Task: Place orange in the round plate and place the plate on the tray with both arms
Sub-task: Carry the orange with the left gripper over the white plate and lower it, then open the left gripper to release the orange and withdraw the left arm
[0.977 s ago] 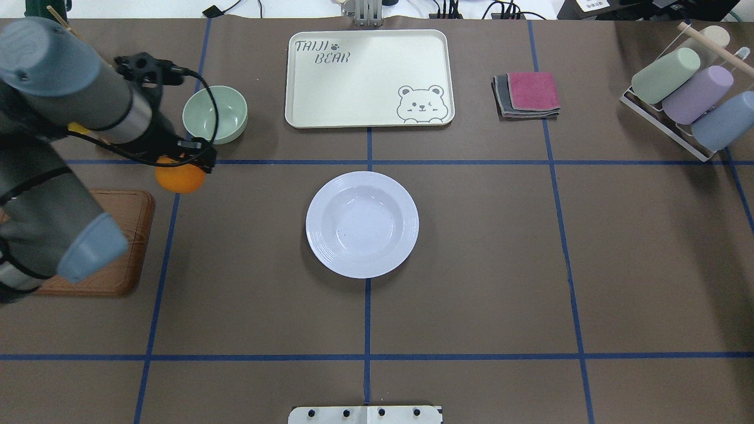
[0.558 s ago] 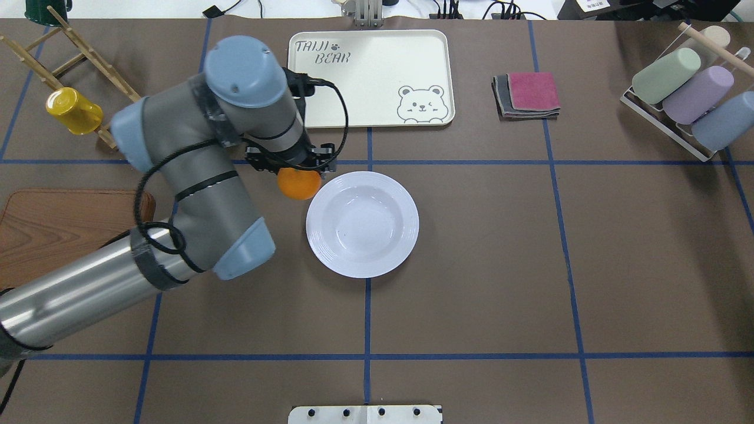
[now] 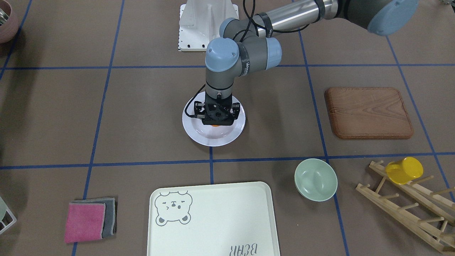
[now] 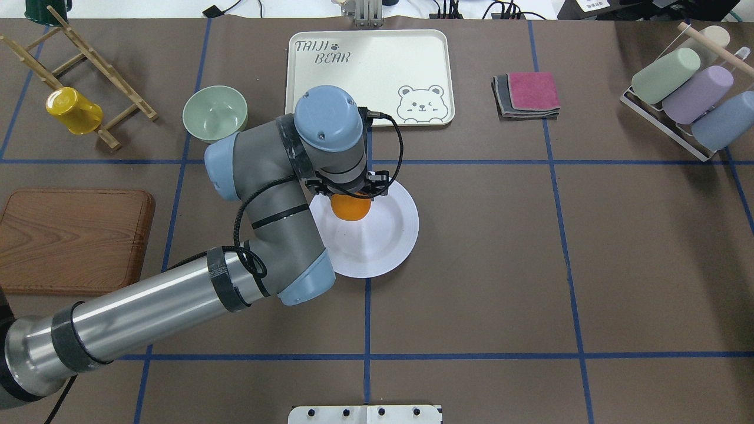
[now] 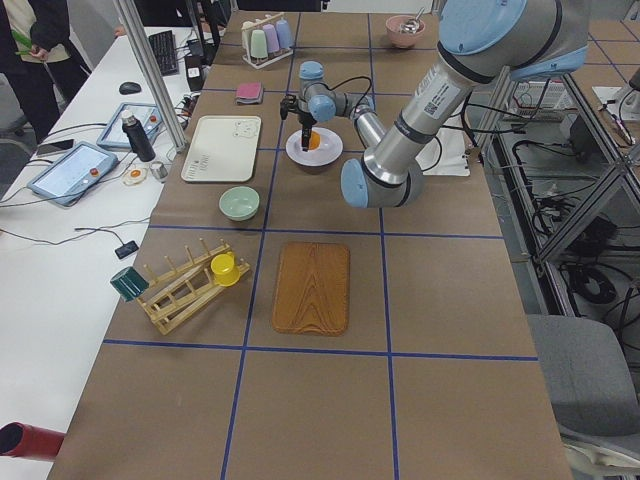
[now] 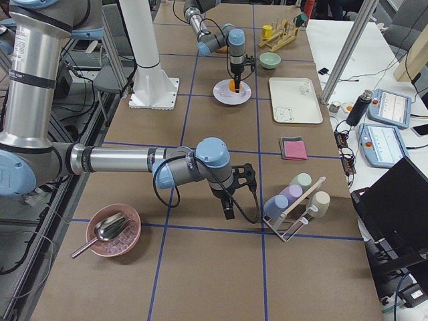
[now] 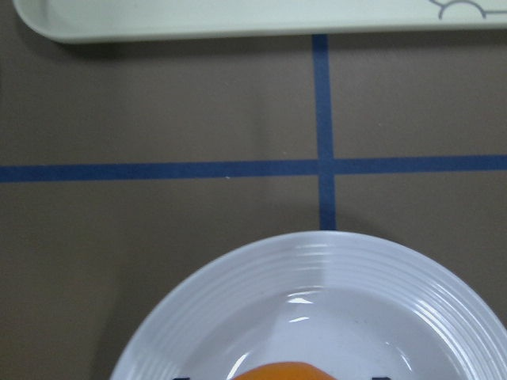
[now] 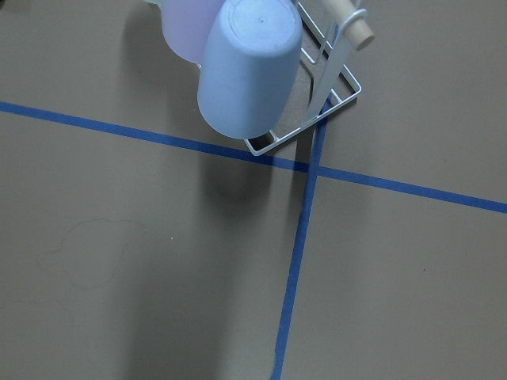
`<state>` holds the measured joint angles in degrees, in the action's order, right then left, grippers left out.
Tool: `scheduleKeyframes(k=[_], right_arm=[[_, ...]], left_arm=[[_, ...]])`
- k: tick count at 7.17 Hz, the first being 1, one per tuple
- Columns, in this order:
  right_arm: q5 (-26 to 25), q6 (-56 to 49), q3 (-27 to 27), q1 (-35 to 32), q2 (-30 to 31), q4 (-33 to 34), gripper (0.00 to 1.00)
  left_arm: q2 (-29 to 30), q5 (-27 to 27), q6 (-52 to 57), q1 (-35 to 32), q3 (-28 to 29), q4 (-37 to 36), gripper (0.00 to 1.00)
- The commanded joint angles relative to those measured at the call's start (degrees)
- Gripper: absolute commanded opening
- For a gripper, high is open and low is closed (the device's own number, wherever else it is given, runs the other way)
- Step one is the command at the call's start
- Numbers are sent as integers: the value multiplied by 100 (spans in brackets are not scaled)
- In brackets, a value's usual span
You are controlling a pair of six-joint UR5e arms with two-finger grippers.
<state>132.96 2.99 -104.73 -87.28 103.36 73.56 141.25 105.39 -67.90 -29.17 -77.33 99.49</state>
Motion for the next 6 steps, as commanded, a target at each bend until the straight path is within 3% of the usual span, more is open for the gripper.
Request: scheduleKeyframes(k=[1,2,4,5,6], right_arm=[[37,0,-4,0,0,0,100],[90,9,-4,0,0,0,100],[344,742,-283,0,-35,-26,100],[415,1374,-581,87,-35,-17,100],[467,2059,-802,306,-35,-43,100]], left_arm=[[-9,-263,-56,183,77,132,97],[-9,-456,-65,253,34,132,98],[-219,-371,40,1,-911,-313,98],[-638,4,737,-427,-1629,-717,98],[-1417,277,1605,-980,-2272,-834,98]])
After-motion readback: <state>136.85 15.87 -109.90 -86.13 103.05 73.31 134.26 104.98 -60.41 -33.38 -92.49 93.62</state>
